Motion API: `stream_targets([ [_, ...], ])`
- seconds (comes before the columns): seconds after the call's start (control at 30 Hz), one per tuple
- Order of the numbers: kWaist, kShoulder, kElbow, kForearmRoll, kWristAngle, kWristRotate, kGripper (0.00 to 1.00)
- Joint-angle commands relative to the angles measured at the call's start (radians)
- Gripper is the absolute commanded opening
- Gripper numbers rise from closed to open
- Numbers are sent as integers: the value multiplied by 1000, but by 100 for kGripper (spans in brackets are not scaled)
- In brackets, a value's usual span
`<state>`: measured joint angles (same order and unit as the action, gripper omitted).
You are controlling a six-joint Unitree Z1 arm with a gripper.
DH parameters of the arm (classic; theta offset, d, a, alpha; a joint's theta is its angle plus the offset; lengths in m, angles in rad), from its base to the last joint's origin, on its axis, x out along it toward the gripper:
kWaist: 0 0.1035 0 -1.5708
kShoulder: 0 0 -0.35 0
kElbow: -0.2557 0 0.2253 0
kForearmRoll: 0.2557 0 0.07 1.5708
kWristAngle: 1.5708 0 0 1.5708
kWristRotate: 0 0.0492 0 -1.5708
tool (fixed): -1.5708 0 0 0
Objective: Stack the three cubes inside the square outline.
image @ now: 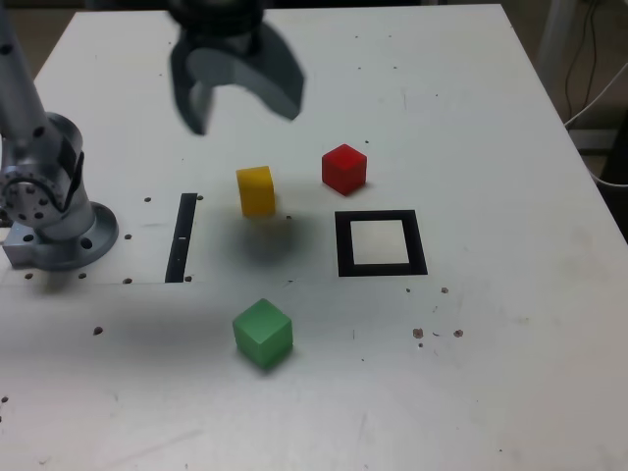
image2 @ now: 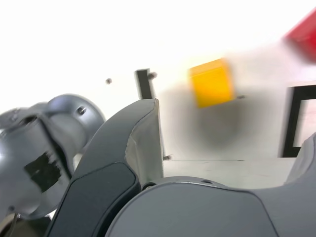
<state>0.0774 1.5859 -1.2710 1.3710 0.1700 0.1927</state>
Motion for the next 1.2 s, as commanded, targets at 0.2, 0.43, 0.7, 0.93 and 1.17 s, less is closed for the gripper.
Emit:
stream_targets([
  [0.2, 66, 118, -139, -20, 69, 237, 99],
  [0.43, 73, 178, -134, -72, 115, 318, 95],
  [0.7, 70, 257, -115, -152, 164, 488, 90],
  [0.93, 48, 286, -85, -179, 193, 546, 89],
  [1.17, -7, 328, -56, -207, 171, 547, 86],
])
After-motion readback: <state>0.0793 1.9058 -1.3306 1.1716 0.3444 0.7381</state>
